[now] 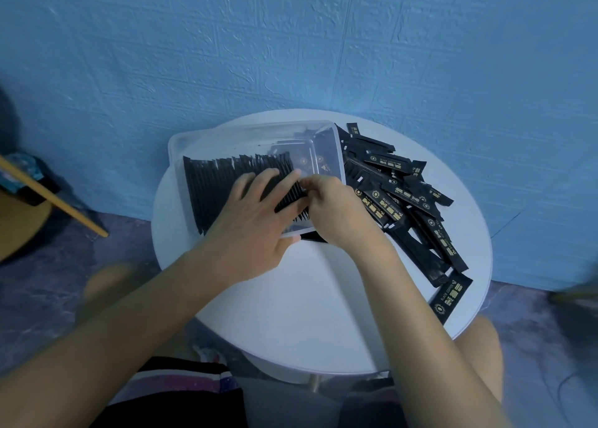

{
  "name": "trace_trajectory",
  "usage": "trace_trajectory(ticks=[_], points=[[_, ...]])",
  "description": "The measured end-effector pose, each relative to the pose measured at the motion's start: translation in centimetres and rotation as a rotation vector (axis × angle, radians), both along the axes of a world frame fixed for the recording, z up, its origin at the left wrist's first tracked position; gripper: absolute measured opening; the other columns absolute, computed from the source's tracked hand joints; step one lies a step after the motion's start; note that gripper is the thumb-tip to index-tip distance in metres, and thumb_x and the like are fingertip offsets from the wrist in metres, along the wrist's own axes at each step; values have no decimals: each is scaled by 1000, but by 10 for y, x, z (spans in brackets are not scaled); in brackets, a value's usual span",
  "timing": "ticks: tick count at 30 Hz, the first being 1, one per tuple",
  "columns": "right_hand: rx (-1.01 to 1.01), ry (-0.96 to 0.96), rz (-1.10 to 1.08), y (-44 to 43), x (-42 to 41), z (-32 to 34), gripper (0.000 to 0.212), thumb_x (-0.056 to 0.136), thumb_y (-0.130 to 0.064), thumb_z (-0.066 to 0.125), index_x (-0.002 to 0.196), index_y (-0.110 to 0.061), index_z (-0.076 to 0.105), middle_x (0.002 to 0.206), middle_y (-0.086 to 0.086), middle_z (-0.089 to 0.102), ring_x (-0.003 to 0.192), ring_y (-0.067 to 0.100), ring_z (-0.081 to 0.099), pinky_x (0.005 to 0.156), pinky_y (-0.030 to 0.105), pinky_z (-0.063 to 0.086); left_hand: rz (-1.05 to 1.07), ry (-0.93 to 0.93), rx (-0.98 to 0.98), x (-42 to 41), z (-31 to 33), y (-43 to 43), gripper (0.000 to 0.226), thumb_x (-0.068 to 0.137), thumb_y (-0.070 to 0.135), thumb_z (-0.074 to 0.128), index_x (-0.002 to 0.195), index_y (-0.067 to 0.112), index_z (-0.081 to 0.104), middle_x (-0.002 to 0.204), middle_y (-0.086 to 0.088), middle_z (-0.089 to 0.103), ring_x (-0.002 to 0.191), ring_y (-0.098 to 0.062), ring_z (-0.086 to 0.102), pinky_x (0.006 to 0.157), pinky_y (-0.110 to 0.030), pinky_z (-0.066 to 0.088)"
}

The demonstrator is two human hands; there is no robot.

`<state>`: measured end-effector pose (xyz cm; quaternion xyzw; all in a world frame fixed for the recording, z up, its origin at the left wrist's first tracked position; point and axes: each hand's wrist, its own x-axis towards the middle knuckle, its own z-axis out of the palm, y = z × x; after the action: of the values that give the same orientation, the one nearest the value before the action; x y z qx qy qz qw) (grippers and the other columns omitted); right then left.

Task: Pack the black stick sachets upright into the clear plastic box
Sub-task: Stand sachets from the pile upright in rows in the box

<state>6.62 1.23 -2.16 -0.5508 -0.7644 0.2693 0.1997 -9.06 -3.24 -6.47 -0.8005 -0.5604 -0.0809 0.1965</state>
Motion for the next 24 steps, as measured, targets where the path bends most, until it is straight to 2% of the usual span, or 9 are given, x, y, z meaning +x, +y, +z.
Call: trace_trajectory(ticks=[2, 4, 8, 11, 15, 19, 21, 24], points=[[14, 9, -2, -1, 3, -1, 39, 99, -12, 39, 127, -23, 64, 119, 9, 71, 110, 33, 64, 91, 37, 52, 4, 11, -9, 0, 0, 0, 57, 90, 45, 62, 142, 25, 51, 161, -7, 33, 140, -39, 36, 112, -56, 28], [26, 65, 7, -1, 9, -3, 35, 99, -14, 41, 119, -25, 67, 108, 8, 73, 103, 31, 66, 92, 42, 53, 19, 27, -26, 0, 1, 1, 58, 90, 47, 59, 144, 27, 49, 162, -6, 32, 142, -38, 34, 114, -56, 26], [48, 298, 23, -1, 29, -7, 25, 97, -20, 46, 95, -26, 71, 86, -4, 74, 85, 20, 72, 84, 44, 58, 31, 31, -50, -1, 1, 1, 57, 92, 51, 51, 144, 28, 50, 163, -7, 31, 144, -39, 31, 114, -58, 26], [32, 482, -25, 1, 47, -3, 31, 101, -10, 45, 88, -24, 69, 75, -3, 72, 72, 15, 71, 74, 40, 60, 27, 18, -53, -1, 0, 2, 54, 93, 51, 51, 142, 28, 51, 162, -7, 32, 143, -38, 31, 114, -57, 24], [113, 330, -148, 5, 75, -6, 25, 97, -17, 47, 88, -28, 67, 70, -5, 72, 67, 15, 71, 76, 46, 61, 28, 14, -54, -2, -1, 3, 54, 94, 51, 53, 143, 28, 51, 163, -7, 31, 143, -38, 31, 114, -57, 24], [134, -4, -180, 2, 96, -14, 15, 96, -20, 57, 97, -30, 68, 75, -14, 66, 73, 16, 63, 76, 33, 49, 30, 21, -71, -2, 0, 2, 55, 93, 49, 57, 144, 28, 51, 163, -7, 31, 143, -38, 32, 114, -59, 26], [129, -49, -166, -2, 102, -18, 14, 96, -19, 60, 101, -30, 69, 78, -17, 65, 69, 10, 56, 72, 31, 44, 32, 24, -72, -2, 0, 2, 56, 93, 49, 57, 144, 28, 51, 163, -8, 31, 143, -38, 32, 114, -58, 26], [115, -50, -155, -9, 111, -25, 14, 96, -19, 61, 101, -30, 69, 71, -19, 60, 57, 5, 49, 61, 25, 39, 27, 19, -69, -2, 0, -1, 55, 94, 49, 56, 144, 27, 52, 163, -8, 32, 143, -39, 32, 114, -58, 25]])
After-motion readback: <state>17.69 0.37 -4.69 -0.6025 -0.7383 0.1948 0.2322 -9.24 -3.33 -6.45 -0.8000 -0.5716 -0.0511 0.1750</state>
